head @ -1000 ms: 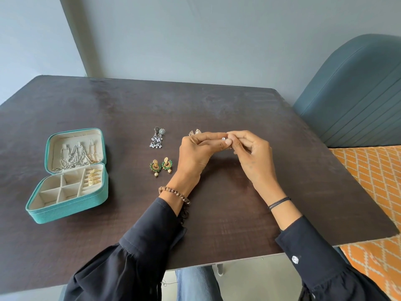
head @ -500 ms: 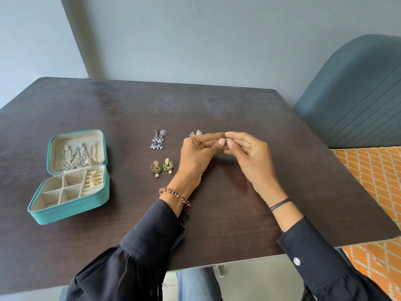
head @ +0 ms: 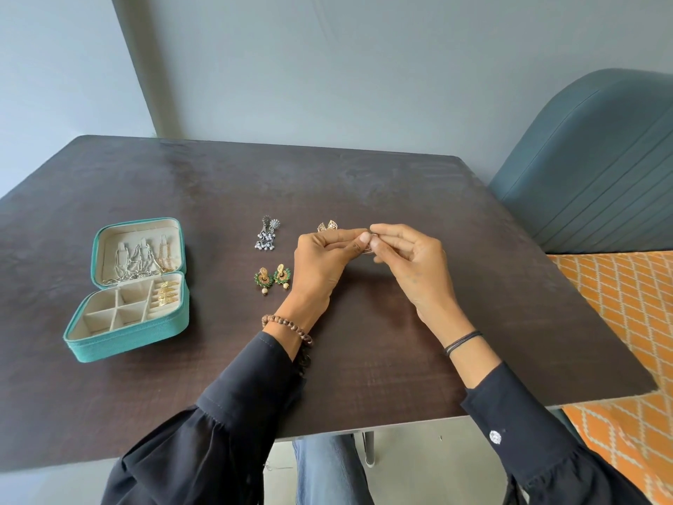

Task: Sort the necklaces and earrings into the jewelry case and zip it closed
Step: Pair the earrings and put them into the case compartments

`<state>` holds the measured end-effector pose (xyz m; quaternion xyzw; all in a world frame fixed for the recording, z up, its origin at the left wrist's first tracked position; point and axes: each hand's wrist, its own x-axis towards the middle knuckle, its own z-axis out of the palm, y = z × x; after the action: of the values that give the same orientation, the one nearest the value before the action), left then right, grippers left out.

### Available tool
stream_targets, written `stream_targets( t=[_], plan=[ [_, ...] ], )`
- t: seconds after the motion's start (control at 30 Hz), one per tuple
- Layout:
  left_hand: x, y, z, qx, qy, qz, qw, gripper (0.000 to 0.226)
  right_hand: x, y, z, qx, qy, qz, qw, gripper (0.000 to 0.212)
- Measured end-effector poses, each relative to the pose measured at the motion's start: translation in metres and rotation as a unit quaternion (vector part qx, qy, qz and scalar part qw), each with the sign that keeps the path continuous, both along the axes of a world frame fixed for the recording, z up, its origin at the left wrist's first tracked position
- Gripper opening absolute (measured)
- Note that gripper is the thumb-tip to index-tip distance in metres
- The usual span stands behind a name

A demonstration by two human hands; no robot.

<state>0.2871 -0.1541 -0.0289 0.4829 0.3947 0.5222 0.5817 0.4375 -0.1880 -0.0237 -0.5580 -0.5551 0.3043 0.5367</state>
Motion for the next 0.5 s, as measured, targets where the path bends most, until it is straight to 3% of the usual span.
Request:
stream_targets(
  t=[0.13,0.33,0.5],
  plan=[
    [-0.007,-0.014,0.008,-0.013,-0.005,-0.002,1.0,0.02,-0.007,-0.01,0.01,-0.028,0.064,0.024,0.997,0.022],
    [-0.029,-0.043,0.035,-0.062,-0.062,-0.009,0.996,0.037,-0.02,-0.034,0.034,-0.081,0.212,0.066,0.972,0.035],
    [-0.05,-0.066,0.048,-0.057,-0.077,-0.007,0.995,0.034,-0.036,-0.054,0.048,-0.088,0.231,0.088,0.965,0.042]
  ],
)
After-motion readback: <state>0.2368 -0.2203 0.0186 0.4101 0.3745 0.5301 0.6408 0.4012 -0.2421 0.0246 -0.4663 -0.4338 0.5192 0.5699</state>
